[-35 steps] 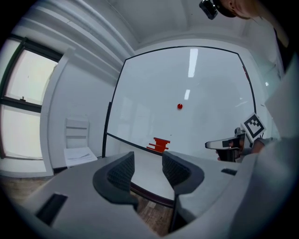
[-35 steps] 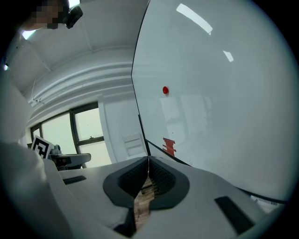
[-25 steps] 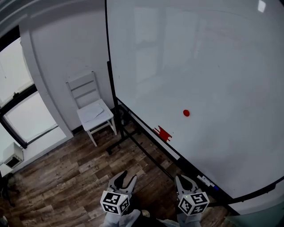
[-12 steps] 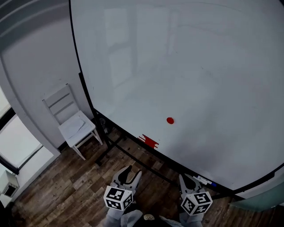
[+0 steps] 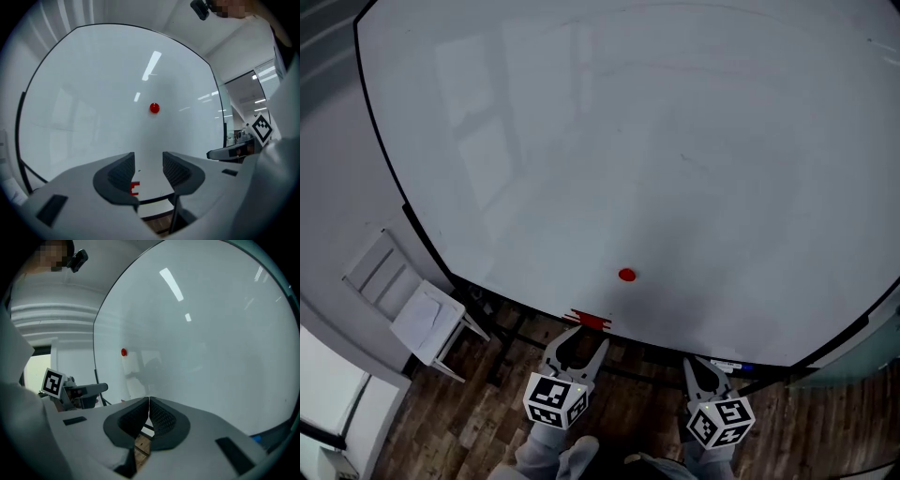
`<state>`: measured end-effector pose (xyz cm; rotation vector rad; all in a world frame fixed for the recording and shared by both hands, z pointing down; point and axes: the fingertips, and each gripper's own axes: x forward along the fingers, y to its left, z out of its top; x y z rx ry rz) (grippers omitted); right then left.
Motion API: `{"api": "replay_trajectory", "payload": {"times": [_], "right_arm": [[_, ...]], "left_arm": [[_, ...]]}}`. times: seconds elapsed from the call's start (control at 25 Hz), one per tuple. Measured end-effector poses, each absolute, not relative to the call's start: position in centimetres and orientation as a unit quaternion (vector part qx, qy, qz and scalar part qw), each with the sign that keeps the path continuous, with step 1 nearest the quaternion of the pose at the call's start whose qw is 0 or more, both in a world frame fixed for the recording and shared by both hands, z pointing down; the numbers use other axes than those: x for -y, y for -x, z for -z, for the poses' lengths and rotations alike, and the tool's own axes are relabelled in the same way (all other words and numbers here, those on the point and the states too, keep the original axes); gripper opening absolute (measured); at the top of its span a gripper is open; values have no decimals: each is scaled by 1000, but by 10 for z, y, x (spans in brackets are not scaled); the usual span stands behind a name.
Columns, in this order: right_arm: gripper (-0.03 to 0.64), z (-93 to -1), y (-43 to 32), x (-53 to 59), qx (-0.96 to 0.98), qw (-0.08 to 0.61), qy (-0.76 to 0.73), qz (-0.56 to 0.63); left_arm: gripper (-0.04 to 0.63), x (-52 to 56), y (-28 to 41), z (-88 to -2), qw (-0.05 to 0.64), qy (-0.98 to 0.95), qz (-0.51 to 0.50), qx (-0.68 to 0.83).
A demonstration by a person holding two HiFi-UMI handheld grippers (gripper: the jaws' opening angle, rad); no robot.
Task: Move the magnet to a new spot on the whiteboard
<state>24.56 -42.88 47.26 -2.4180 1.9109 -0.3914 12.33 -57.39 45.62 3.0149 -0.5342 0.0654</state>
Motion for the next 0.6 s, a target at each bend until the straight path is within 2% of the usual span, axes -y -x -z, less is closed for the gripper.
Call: {"api": "replay_trajectory", "payload": {"times": [0.32, 0.6], "right_arm": [[28, -455, -248, 418, -560, 24, 823, 99], [27, -434, -243, 415, -527, 25, 847, 59]], "left_arm": [[184, 574, -160, -414, -22, -992, 0, 121], [184, 578, -169, -384, -80, -987, 21, 134]]}}
